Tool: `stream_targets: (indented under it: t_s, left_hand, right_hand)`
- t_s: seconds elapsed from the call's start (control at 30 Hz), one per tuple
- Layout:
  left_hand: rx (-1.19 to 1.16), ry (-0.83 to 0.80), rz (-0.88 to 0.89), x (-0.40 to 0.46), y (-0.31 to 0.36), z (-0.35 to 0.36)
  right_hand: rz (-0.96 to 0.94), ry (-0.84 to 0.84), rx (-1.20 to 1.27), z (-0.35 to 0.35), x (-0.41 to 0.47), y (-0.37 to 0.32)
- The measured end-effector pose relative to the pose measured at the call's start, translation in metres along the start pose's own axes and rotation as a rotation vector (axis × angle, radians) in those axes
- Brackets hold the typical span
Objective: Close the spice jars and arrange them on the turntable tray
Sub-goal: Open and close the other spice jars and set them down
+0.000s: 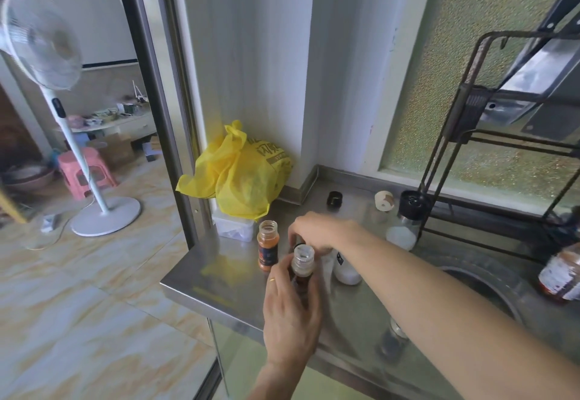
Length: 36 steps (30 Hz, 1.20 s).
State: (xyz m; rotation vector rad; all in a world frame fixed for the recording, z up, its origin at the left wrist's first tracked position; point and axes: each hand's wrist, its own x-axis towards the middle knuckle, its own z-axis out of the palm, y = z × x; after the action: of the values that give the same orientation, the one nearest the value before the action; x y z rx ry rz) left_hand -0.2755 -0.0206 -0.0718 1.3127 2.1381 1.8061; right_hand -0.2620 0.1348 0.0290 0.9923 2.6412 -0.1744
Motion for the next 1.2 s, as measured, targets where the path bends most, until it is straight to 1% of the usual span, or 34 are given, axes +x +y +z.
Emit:
stream_targets:
  t_s: [0.1, 0.23, 0.33, 0.4, 0.53, 0.6, 0.67, 0.73, 0.83, 0.93, 1.1, 1.2]
  left_hand:
    - [0.008, -0.006, 0.006, -0.001, -0.004, 0.001]
    - [0.021, -0.034, 0.025, -0.001, -0.007, 0.001]
    - [0.016, -0.066, 0.015, 0.000, -0.006, -0.001]
    - [-0.006, -0.095, 0.019, -0.001, -0.003, -0.003]
    - [-0.071, -0.120, 0.108, -0.010, 0.014, -0.005]
    - [-0.097, -0.144, 0.157, -0.017, 0.023, -0.001]
    - [-0.111, -0.174, 0.192, -0.026, 0.030, 0.005]
    - [-0.110, -0.203, 0.197, -0.032, 0.035, 0.012]
    - [-0.102, -0.236, 0.203, -0.041, 0.039, 0.021]
    - [-0.093, -0.261, 0.216, -0.046, 0.042, 0.026]
    - [-0.074, -0.311, 0.271, -0.048, 0.041, 0.028]
    - [-0.068, -0.324, 0.294, -0.047, 0.039, 0.029]
  right_hand:
    - [-0.014, 0.045, -0.009, 0.004, 0.002, -0.005]
    - [-0.008, 0.221, 0.070, -0.010, -0.019, 0.002]
    - [-0.018, 0.371, 0.292, -0.028, -0.054, 0.007]
    - [-0.020, 0.439, 0.470, -0.034, -0.083, 0.009]
    - [0.022, 0.554, 0.709, -0.028, -0.136, 0.018]
    - [0.032, 0.575, 0.782, -0.020, -0.156, 0.025]
    - [0.009, 0.558, 0.818, -0.010, -0.171, 0.029]
    - [-0.008, 0.514, 0.781, -0.001, -0.184, 0.032]
    - [-0.029, 0.469, 0.571, 0.005, -0.199, 0.037]
    - [-0.009, 0.426, 0.392, 0.005, -0.205, 0.042]
    - [0.035, 0.351, 0.290, 0.016, -0.204, 0.043]
    - [0.052, 0.377, 0.178, 0.017, -0.201, 0.041]
